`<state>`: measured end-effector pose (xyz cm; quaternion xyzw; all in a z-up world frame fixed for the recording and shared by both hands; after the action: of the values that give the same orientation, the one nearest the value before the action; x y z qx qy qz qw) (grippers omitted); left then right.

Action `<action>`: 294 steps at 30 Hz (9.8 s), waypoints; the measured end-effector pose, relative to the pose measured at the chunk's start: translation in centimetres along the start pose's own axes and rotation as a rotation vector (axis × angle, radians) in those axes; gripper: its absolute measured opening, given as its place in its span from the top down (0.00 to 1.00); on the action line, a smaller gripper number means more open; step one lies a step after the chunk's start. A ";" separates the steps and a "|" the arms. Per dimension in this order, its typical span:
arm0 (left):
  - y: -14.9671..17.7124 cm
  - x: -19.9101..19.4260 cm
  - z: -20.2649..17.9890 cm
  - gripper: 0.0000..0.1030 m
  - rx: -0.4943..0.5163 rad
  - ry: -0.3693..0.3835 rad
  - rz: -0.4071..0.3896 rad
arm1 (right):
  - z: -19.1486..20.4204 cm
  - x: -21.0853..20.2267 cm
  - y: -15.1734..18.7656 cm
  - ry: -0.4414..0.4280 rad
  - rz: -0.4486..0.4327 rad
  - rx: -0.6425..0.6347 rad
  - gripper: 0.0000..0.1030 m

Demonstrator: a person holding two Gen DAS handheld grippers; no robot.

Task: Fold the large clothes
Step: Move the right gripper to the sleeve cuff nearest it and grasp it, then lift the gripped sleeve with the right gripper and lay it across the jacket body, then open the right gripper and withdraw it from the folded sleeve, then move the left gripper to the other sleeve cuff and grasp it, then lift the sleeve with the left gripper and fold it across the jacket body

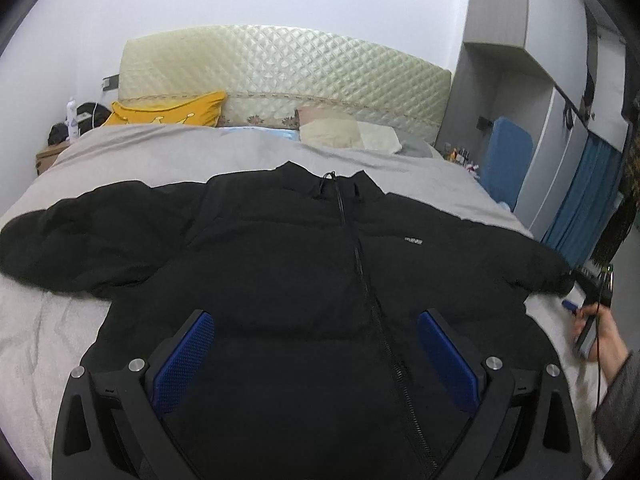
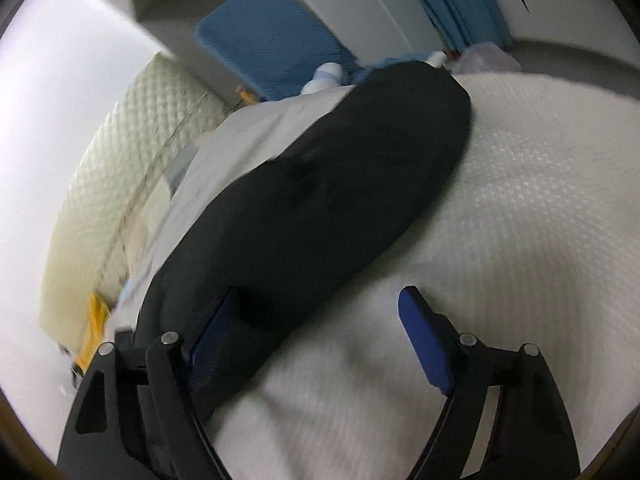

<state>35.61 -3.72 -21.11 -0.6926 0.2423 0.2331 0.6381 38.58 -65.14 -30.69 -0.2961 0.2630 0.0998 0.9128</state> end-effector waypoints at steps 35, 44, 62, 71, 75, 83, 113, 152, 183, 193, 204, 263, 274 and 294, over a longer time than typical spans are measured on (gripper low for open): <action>-3.1 -1.3 1.5 0.00 0.006 -0.080 -0.017 | 8.8 -8.7 -14.7 0.021 -0.315 -0.190 0.97; -2.9 -5.3 3.5 0.00 0.029 -0.071 -0.064 | 24.5 -16.2 -10.5 -0.057 -0.348 -0.491 0.97; -2.3 -9.0 9.4 0.00 -0.005 -0.063 -0.118 | 50.4 -15.2 18.4 -0.428 -0.159 -0.951 0.96; -2.8 -8.4 13.9 0.00 -0.047 -0.136 -0.106 | 51.7 -8.9 32.4 -0.537 0.053 -1.030 0.96; -2.3 -7.3 14.1 0.00 -0.044 -0.134 -0.084 | 49.6 -5.5 37.4 -0.535 0.137 -1.086 0.96; -1.9 -6.2 13.9 0.00 -0.043 -0.114 -0.058 | 44.2 1.1 47.2 -0.441 0.373 -1.105 0.96; -1.2 -10.7 11.5 0.00 -0.083 -0.059 -0.086 | 38.0 -8.6 40.1 -0.328 0.281 -0.971 0.43; 0.3 -10.3 8.1 0.00 -0.037 0.021 -0.086 | 26.4 -25.7 33.3 -0.275 -0.065 -0.956 0.38; -5.4 5.0 43.8 0.01 -0.544 -0.110 0.145 | 26.0 -21.1 32.8 -0.082 -0.048 -0.854 0.31; 0.2 10.4 52.5 0.04 -0.683 -0.090 0.182 | 27.0 -16.4 33.2 -0.018 0.090 -0.757 0.28; 1.2 13.7 59.5 0.32 -0.828 -0.035 0.081 | 28.4 -12.8 35.7 0.060 0.149 -0.798 0.26; -25.9 -17.6 11.6 0.96 -0.109 -0.072 -0.275 | 23.8 -25.4 28.6 -0.240 0.022 -0.852 0.00; -24.4 -12.0 -5.3 0.96 0.075 0.113 -0.192 | 21.3 -26.8 25.3 -0.196 -0.048 -0.832 0.00; -7.8 7.8 -21.8 0.96 0.201 0.224 0.089 | 19.1 -22.6 23.6 -0.179 0.020 -0.735 0.00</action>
<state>46.84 -25.23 -18.34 -0.6353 0.3647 0.1572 0.6623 19.59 -35.46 -16.92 -0.5913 0.1315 0.2219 0.7641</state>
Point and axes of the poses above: each gripper's, at about its wrist camera, not at the fingertips, and x roughly the way its jaws point, z to its left, y to its underside, the point moved 6 cm from there along x, roughly the way its jaws point, and after that the axes turned 7 degrees about -y, right-handed, at the moved point
